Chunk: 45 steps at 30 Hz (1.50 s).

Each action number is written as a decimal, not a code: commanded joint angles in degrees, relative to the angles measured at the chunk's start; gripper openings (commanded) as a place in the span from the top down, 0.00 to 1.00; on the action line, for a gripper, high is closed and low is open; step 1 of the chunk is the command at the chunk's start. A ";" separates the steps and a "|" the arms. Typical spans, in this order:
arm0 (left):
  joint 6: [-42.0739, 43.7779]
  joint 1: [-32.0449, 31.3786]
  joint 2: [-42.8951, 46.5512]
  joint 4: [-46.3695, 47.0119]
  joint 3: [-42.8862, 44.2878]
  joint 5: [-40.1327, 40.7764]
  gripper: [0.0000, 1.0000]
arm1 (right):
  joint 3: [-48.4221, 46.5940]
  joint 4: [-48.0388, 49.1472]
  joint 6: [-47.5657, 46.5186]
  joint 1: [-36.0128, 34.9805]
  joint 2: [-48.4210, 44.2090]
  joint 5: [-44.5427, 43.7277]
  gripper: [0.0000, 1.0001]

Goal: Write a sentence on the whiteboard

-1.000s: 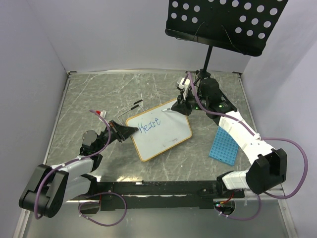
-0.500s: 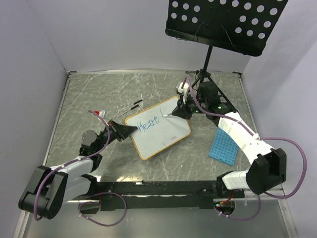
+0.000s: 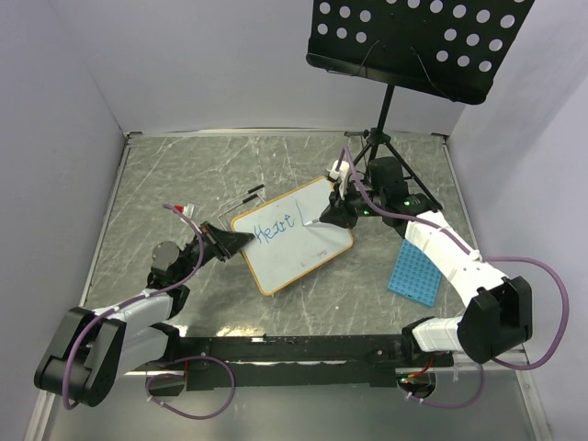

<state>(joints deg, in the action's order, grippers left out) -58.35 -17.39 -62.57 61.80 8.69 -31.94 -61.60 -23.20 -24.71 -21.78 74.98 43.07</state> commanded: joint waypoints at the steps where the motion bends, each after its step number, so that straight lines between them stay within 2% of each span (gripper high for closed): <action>1: -2.12 0.07 1.48 8.86 2.03 -0.66 0.99 | -2.55 2.28 0.45 -0.46 -0.89 0.52 1.00; 23: -2.03 -0.02 1.31 8.60 2.47 -1.02 0.99 | -4.49 5.89 4.14 1.12 1.22 -3.43 1.00; 45: -2.21 -0.02 -0.10 9.57 2.74 -0.57 0.99 | -2.38 -0.53 -0.34 1.83 0.17 -0.62 1.00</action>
<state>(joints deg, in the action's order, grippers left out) -58.37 -17.39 -63.37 62.52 8.69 -32.29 -63.86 -22.61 -23.40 -20.32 76.01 41.36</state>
